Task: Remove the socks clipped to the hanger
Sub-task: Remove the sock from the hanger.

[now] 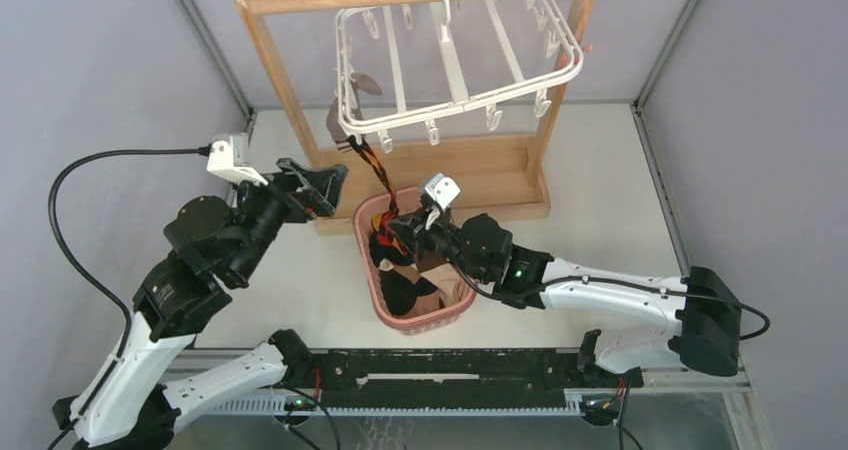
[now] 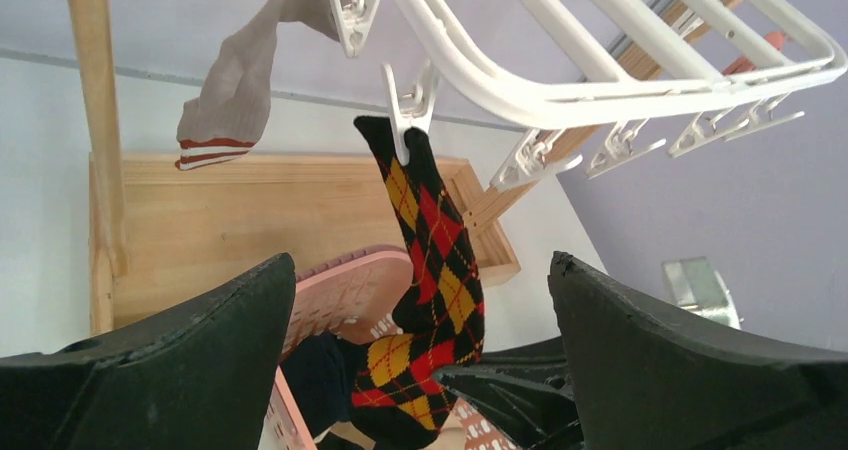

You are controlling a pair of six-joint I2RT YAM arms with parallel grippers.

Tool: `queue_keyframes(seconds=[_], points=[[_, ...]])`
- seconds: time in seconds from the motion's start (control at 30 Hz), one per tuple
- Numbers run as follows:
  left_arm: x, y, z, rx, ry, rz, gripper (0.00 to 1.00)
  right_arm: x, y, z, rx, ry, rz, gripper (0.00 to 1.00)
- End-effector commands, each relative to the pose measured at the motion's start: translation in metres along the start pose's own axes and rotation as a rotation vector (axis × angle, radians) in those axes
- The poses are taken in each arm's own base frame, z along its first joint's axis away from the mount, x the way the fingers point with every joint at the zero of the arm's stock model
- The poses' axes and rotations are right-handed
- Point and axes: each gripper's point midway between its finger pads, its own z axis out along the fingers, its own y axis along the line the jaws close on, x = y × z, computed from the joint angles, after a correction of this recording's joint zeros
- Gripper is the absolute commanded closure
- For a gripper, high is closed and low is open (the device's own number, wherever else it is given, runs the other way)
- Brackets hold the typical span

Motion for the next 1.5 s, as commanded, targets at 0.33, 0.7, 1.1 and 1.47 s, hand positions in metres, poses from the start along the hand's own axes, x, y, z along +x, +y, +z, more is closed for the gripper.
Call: queue_keyframes(seconds=[0.33, 0.7, 1.1, 1.47], points=[[-0.038, -0.015, 0.031, -0.020, -0.075, 0.008, 0.15, -0.021, 0.012, 0.012, 0.027, -0.044, -0.035, 1.00], [-0.033, -0.009, 0.054, -0.047, -0.108, 0.038, 0.24, -0.018, 0.015, 0.016, 0.035, -0.031, -0.037, 1.00], [-0.022, -0.001, 0.071, -0.067, -0.146, 0.083, 0.26, -0.016, 0.015, 0.016, 0.037, -0.027, -0.034, 1.00], [-0.017, 0.004, 0.078, -0.073, -0.190, 0.097, 0.28, -0.015, 0.015, 0.017, 0.036, -0.023, -0.032, 1.00]])
